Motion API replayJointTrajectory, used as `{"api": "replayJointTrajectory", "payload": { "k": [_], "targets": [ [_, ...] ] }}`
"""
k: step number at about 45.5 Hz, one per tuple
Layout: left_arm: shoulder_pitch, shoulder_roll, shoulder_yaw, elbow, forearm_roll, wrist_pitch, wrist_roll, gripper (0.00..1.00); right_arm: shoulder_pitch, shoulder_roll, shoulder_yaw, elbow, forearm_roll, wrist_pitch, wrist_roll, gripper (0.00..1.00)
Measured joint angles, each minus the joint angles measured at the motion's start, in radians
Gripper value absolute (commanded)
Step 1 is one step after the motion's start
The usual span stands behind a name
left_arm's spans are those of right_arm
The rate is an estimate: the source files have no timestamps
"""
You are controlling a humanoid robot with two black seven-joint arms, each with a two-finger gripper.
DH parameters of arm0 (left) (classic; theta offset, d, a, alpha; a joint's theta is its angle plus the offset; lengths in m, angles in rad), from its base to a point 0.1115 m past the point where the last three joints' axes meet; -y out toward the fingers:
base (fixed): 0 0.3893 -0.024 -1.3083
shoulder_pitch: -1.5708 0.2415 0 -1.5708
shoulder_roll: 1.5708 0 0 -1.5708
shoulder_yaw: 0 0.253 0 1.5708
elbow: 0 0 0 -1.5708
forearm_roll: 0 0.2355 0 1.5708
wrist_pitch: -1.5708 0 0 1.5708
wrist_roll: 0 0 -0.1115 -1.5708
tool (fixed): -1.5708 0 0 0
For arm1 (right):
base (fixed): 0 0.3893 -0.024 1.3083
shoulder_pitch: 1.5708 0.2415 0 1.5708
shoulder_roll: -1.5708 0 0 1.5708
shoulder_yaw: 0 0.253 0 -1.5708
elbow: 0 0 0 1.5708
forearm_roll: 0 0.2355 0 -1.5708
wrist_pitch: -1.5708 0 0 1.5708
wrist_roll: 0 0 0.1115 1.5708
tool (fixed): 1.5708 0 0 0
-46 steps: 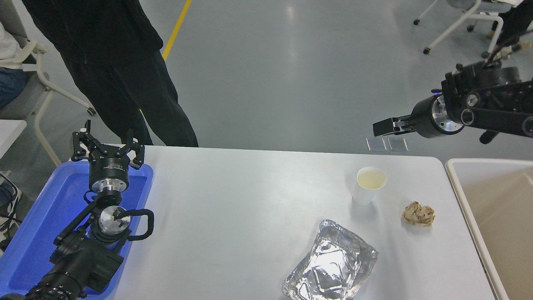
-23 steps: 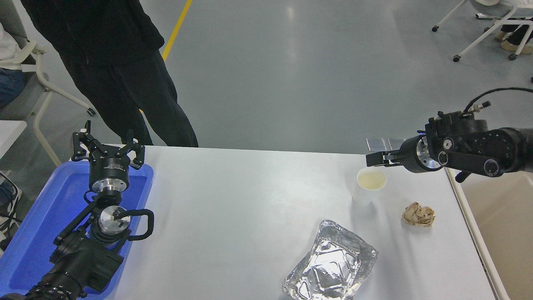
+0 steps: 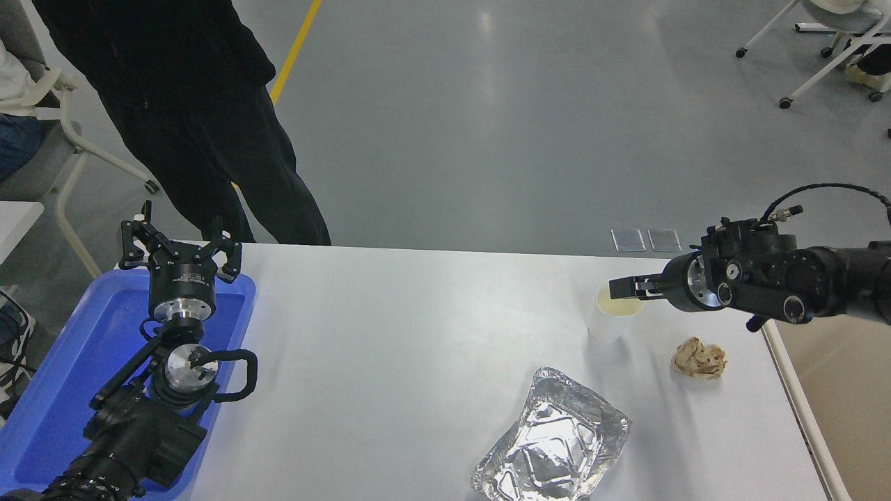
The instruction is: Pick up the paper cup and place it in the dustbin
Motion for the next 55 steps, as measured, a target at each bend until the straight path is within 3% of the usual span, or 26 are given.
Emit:
{"api": "replayJointTrajectory", "payload": {
  "k": [5, 16, 30, 36, 41, 44, 45, 55],
  "targets": [
    [0.000, 0.000, 0.000, 0.000, 0.000, 0.000, 0.000, 0.99, -0.014, 0.005, 0.001, -0.018, -0.005, -0.009, 0.000, 0.88],
    [0.000, 0.000, 0.000, 0.000, 0.000, 0.000, 0.000, 0.99, -0.035, 0.020, 0.001, -0.047, -0.016, -0.022, 0.000, 0.71],
    [0.000, 0.000, 0.000, 0.000, 0.001, 0.000, 0.001, 0.99, -0.062, 0.045, 0.003, -0.088, -0.020, -0.027, 0.004, 0.69],
    [0.000, 0.000, 0.000, 0.000, 0.001, 0.000, 0.001, 0.99, -0.076, 0.059, 0.004, -0.110, -0.020, -0.028, 0.004, 0.54],
    [0.000, 0.000, 0.000, 0.000, 0.001, 0.000, 0.001, 0.99, -0.084, 0.066, 0.005, -0.122, -0.021, -0.028, 0.004, 0.31],
    [0.000, 0.000, 0.000, 0.000, 0.001, 0.000, 0.001, 0.99, -0.088, 0.069, 0.005, -0.126, -0.022, -0.028, 0.004, 0.22],
    [0.000, 0.000, 0.000, 0.000, 0.001, 0.000, 0.001, 0.99, -0.089, 0.070, 0.005, -0.129, -0.025, -0.028, 0.004, 0.01],
    [0.000, 0.000, 0.000, 0.000, 0.000, 0.000, 0.001, 0.99, -0.095, 0.074, 0.004, -0.136, -0.032, -0.029, 0.000, 0.00]
  ]
}}
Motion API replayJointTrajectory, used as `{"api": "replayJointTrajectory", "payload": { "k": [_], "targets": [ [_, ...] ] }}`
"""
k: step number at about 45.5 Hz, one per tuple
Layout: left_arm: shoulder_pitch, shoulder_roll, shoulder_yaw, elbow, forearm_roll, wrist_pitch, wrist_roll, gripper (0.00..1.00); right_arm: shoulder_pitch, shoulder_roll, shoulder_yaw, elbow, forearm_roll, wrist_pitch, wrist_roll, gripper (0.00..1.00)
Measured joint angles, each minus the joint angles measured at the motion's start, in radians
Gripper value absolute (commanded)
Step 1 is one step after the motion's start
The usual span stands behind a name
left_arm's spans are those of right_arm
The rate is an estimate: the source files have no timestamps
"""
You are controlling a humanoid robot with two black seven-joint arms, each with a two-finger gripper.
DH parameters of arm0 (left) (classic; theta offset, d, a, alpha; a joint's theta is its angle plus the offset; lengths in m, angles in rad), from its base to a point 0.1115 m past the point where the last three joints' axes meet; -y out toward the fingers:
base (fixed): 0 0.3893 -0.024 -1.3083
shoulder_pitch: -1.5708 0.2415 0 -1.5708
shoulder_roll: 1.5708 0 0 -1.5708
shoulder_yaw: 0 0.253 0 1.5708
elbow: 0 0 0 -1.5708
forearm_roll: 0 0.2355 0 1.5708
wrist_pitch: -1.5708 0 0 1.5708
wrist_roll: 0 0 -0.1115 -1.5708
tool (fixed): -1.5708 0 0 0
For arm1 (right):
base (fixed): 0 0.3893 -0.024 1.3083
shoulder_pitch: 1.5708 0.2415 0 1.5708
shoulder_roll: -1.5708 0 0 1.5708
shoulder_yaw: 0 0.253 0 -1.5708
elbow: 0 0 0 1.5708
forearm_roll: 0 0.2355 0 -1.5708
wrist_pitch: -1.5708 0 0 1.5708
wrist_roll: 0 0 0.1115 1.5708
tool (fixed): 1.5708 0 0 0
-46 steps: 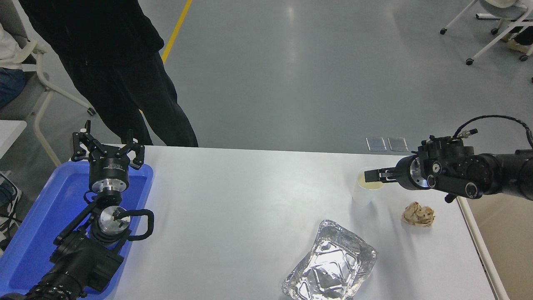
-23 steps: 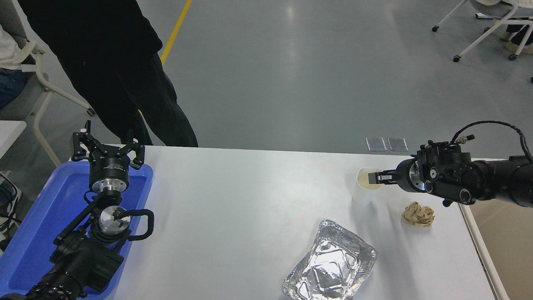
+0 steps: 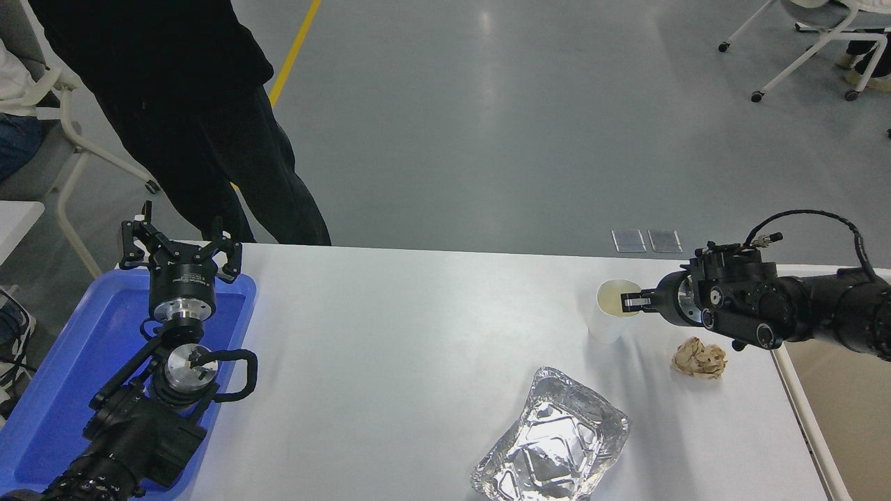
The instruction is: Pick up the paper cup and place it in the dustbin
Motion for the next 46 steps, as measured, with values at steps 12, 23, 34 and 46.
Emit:
{"api": "replayJointTrajectory", "payload": {
  "k": [12, 23, 34, 46],
  "targets": [
    [0.000, 0.000, 0.000, 0.000, 0.000, 0.000, 0.000, 0.99, 0.001, 0.002, 0.000, 0.006, -0.002, 0.001, -0.001, 0.00],
    [0.000, 0.000, 0.000, 0.000, 0.000, 0.000, 0.000, 0.99, 0.060, -0.043, 0.014, 0.064, 0.006, 0.009, 0.002, 0.00],
    [0.000, 0.000, 0.000, 0.000, 0.000, 0.000, 0.000, 0.99, 0.267, -0.166, -0.024, 0.237, 0.015, 0.060, 0.000, 0.00],
    [0.000, 0.000, 0.000, 0.000, 0.000, 0.000, 0.000, 0.99, 0.542, -0.315, -0.073, 0.420, 0.017, 0.152, -0.002, 0.00]
  ]
}}
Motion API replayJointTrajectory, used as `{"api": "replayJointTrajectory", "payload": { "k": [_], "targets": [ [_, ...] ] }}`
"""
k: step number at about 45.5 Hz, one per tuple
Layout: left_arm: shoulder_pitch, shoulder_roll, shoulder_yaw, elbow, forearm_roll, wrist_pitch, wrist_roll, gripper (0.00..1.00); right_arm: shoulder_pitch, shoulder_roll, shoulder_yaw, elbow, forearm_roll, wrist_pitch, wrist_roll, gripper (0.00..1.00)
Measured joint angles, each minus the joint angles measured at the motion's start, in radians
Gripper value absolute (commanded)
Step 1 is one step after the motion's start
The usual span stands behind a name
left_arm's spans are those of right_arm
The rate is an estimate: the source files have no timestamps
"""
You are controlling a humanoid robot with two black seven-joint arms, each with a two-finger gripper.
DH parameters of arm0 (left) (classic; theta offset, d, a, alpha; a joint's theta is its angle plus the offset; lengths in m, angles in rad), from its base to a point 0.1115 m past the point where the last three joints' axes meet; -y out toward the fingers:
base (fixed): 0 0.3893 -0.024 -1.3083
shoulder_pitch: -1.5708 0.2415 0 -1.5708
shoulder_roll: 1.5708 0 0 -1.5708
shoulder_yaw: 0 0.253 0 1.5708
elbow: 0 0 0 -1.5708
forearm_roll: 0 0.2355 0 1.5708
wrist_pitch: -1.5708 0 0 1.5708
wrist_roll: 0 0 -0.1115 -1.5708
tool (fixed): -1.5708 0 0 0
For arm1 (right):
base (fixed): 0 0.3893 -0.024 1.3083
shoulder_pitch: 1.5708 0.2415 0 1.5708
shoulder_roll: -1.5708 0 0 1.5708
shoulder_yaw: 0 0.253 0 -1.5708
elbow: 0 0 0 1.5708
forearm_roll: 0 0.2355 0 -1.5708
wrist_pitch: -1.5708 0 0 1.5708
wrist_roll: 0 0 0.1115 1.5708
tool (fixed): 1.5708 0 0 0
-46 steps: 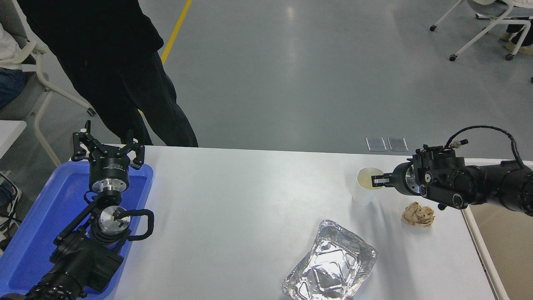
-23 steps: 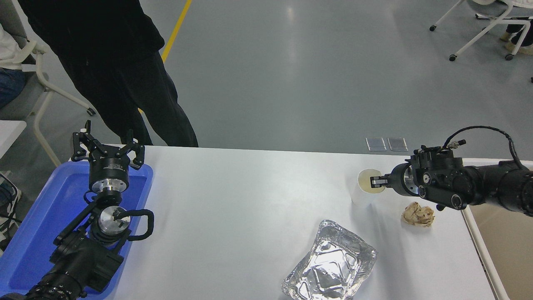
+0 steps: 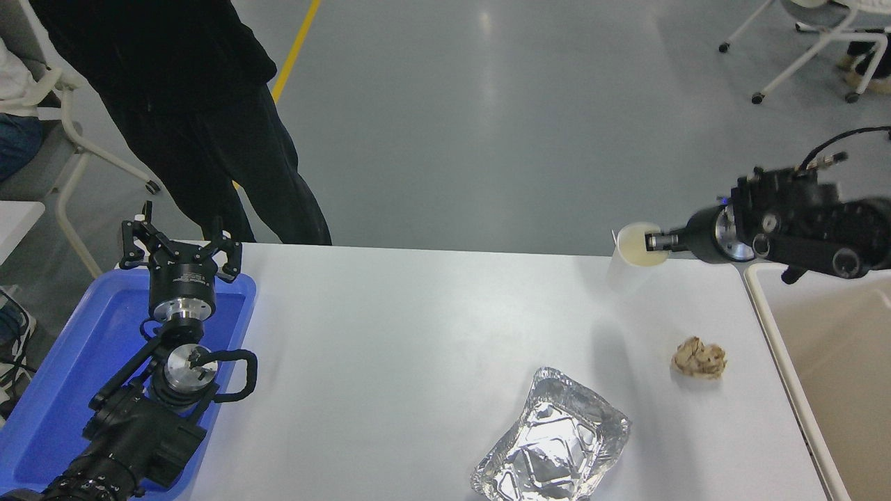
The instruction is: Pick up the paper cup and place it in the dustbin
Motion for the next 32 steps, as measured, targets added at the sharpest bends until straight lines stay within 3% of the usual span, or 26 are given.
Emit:
{"api": "replayJointTrajectory", "payload": {
  "k": [19, 32],
  "targets": [
    [0.001, 0.000, 0.000, 0.000, 0.000, 0.000, 0.000, 0.99, 0.300, -0.191, -0.012, 0.118, 0.003, 0.210, -0.012, 0.00],
    [0.000, 0.000, 0.000, 0.000, 0.000, 0.000, 0.000, 0.99, 0.398, -0.272, 0.003, 0.122, 0.070, 0.222, -0.025, 0.00]
  ]
}}
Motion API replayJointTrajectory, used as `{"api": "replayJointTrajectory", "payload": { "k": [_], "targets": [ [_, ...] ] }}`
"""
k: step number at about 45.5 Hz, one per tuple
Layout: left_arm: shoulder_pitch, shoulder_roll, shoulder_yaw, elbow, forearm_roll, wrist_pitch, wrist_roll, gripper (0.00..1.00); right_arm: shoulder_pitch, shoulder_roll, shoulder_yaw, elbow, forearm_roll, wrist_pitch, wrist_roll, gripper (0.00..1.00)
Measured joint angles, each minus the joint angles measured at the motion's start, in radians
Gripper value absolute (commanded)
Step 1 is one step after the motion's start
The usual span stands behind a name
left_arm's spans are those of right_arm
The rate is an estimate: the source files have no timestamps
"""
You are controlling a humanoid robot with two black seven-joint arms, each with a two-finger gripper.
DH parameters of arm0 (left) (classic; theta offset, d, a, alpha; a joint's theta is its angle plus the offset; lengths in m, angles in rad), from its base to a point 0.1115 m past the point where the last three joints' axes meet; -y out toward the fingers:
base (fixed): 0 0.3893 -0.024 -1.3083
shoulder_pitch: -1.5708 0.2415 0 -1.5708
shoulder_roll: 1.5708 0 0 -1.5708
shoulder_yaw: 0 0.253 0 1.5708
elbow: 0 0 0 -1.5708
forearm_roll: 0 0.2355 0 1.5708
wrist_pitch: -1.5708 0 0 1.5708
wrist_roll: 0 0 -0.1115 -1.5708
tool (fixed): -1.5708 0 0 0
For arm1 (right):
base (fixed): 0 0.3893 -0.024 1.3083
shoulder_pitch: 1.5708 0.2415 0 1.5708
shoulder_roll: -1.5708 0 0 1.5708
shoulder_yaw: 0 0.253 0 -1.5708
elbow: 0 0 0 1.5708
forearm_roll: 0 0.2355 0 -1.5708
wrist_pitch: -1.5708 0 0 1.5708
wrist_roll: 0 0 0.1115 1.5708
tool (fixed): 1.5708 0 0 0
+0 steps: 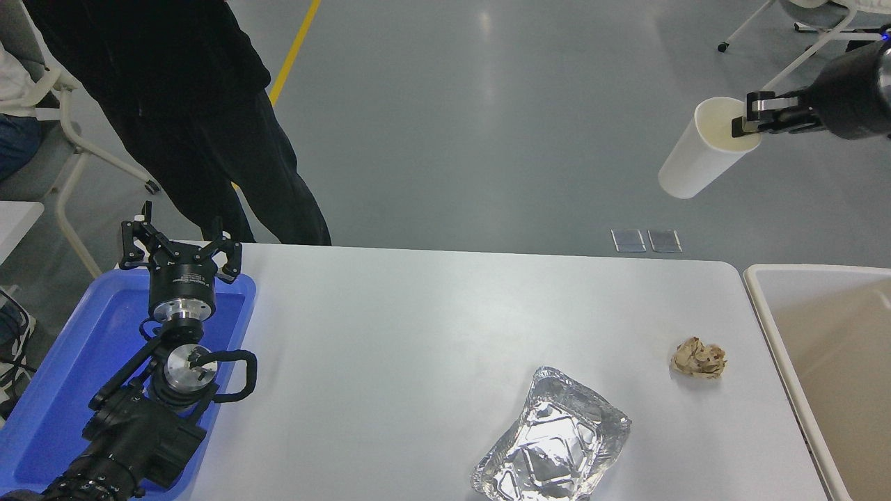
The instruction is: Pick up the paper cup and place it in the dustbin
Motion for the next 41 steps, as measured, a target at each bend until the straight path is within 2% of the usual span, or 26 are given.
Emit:
{"api": "replayJointTrajectory", "payload": {
  "k": [12, 24, 32, 41],
  "targets": [
    [-0.001, 0.000, 0.000, 0.000, 0.000, 0.000, 0.001, 0.99, -0.037, -0.132, 0.019, -0.048, 0.119, -0.171, -0.017, 0.00],
    [-0.001, 0.000, 0.000, 0.000, 0.000, 0.000, 0.000, 0.99, -0.226, -0.211, 0.027, -0.225, 0.434, -0.438, -0.022, 0.00],
    [-0.001, 0.000, 0.000, 0.000, 0.000, 0.000, 0.000, 0.99, -0.404, -0.217, 0.076, -0.319, 0.651, -0.595, -0.018, 0.00],
    [-0.001, 0.000, 0.000, 0.000, -0.001, 0.000, -0.001, 0.99, -0.698, -0.188, 0.272, -0.438, 0.809, -0.695, -0.015, 0.00]
  ]
}}
